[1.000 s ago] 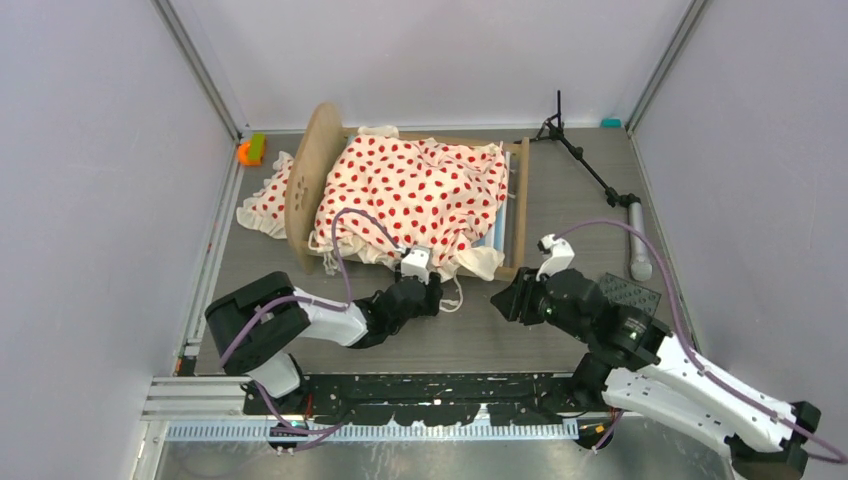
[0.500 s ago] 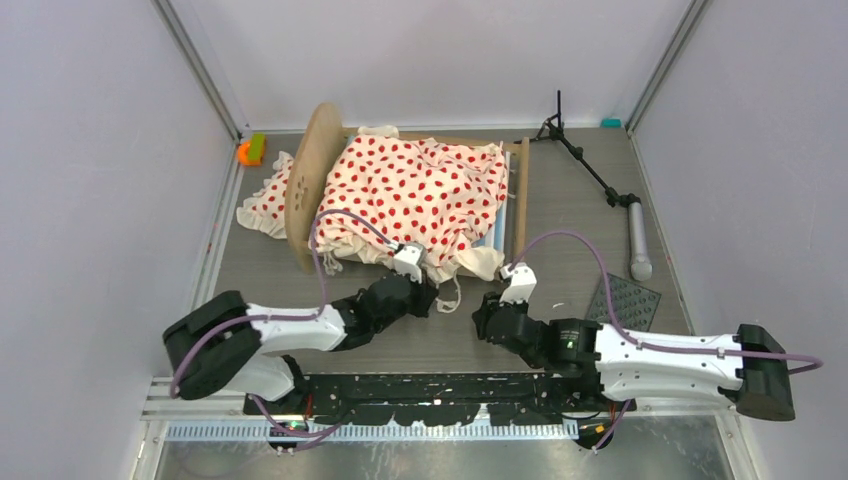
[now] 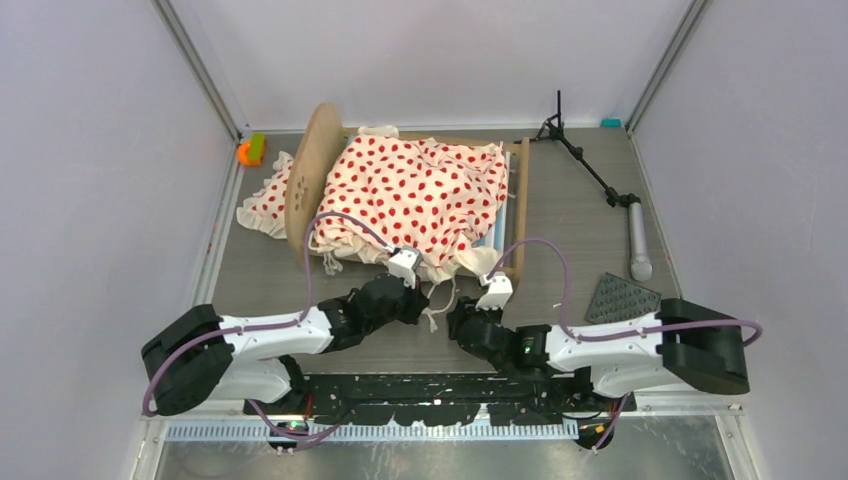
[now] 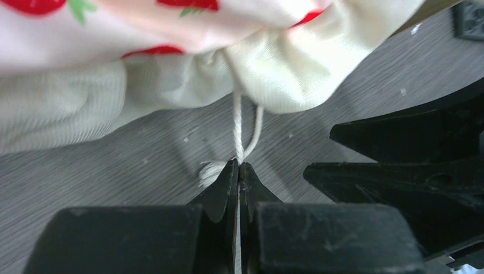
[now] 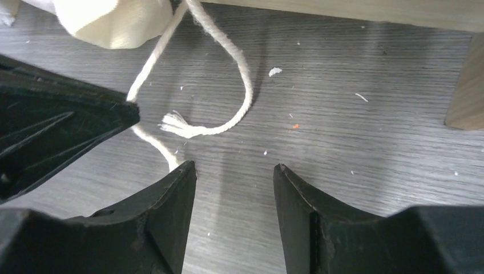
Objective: Set up the pet bed
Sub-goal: Tie the ropes to the bed frame.
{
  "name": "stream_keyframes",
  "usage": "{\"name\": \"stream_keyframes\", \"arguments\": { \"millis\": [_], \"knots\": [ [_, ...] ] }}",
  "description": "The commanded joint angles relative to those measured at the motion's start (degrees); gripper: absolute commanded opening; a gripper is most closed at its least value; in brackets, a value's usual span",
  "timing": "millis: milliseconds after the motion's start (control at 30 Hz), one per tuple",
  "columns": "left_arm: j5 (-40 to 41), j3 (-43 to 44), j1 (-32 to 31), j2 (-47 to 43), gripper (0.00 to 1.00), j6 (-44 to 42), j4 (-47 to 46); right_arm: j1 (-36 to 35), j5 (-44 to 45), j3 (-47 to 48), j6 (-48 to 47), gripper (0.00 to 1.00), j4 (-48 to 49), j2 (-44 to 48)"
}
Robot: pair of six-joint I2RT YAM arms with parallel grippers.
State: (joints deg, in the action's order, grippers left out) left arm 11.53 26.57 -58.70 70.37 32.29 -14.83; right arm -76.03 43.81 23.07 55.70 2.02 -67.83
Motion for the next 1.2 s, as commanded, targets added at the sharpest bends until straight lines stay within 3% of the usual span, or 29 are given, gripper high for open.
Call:
{"name": "stream_keyframes", "arguments": {
  "millis": [0, 167, 400, 633, 700, 933, 1167],
  "knots": [
    [5.0, 1.6, 0.2, -2.3, 0.0, -1.2, 9.1, -0.3, 8.2, 3.3, 6.5, 0.58, 8.1, -6.7],
    [8.6, 2.7, 0.2, -5.2, 0.0, -2.5, 14.4, -0.3, 12.4, 6.5, 10.1, 0.58, 10.4, -15.8],
    [8.0, 3.4, 0.2, -4.0, 0.0, -3.1, 14.7, -0.2, 19.8, 12.1, 17.4, 0.6, 6.1, -25.4],
    [7.8, 3.4, 0.2, -3.8, 0.0, -3.5, 14.7, 2.6, 19.0, 14.8, 22.5, 0.56, 2.3, -31.6],
    [7.6, 3.6, 0.2, -3.7, 0.0, -3.6, 14.7, 3.0, 19.0, 14.7, 22.6, 0.5, 2.5, -32.3],
    [3.8, 3.8, 0.2, -3.2, 0.0, -4.2, 14.1, 3.3, 18.1, 12.1, 20.4, 0.04, 1.9, -28.2],
    [-2.7, 4.6, 0.2, -3.0, 0.0, -4.3, 12.2, 3.3, 13.4, 9.2, 16.1, 0.0, -11.4, -9.1]
  ]
}}
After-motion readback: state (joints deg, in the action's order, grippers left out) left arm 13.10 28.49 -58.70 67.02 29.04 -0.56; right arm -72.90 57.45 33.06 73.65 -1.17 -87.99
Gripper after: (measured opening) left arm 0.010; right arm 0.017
